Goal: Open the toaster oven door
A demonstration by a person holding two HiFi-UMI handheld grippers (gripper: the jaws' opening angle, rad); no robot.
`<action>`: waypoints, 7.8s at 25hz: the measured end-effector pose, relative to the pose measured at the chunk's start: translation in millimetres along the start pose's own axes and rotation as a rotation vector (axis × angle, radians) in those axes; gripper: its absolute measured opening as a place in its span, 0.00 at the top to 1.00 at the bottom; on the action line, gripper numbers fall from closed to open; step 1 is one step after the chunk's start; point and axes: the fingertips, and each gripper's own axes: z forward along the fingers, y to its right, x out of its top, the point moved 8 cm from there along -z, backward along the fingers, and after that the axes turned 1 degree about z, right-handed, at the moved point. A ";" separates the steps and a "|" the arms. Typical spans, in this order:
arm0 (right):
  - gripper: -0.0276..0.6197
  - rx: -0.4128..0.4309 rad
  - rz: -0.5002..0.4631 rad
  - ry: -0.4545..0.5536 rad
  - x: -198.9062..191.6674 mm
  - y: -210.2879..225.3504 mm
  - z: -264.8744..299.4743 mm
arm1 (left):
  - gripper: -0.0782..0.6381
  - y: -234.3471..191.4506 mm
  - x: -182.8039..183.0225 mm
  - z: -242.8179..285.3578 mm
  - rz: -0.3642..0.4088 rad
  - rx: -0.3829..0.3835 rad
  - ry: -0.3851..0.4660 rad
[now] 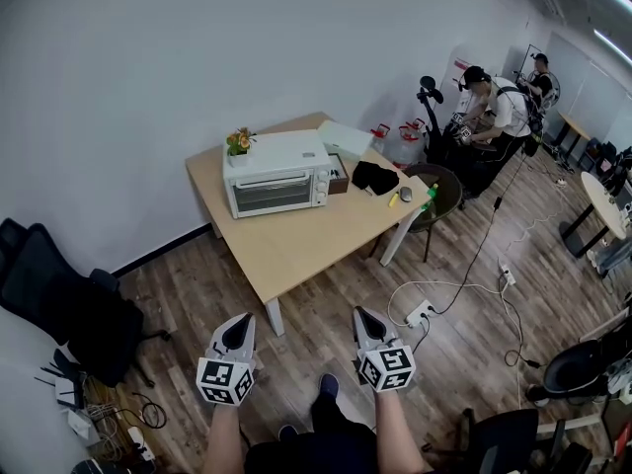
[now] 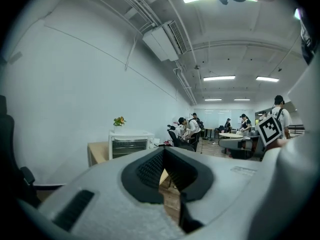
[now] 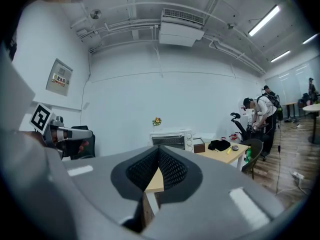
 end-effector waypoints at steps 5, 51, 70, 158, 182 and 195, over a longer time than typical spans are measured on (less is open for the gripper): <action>0.94 0.001 0.002 0.006 1.1 10.3 5.5 | 0.89 1.7 -1.6 15.6 0.002 -0.007 -0.015; 0.94 0.138 0.028 -0.036 46.6 156.5 199.1 | 0.89 -45.7 40.0 176.0 -0.012 0.293 0.042; 0.94 0.110 -0.059 -0.048 62.9 141.0 267.1 | 0.89 -111.3 53.4 214.7 -0.008 0.324 0.053; 0.94 0.114 -0.068 -0.318 17.7 182.0 581.0 | 0.89 -242.1 53.6 301.6 -0.039 0.321 0.049; 0.94 0.118 -0.152 -0.309 14.5 174.4 587.4 | 0.89 -239.9 51.4 314.4 -0.031 0.300 0.022; 0.94 0.074 -0.150 -0.265 10.3 169.2 574.8 | 0.89 -241.7 48.4 314.5 -0.043 0.295 0.019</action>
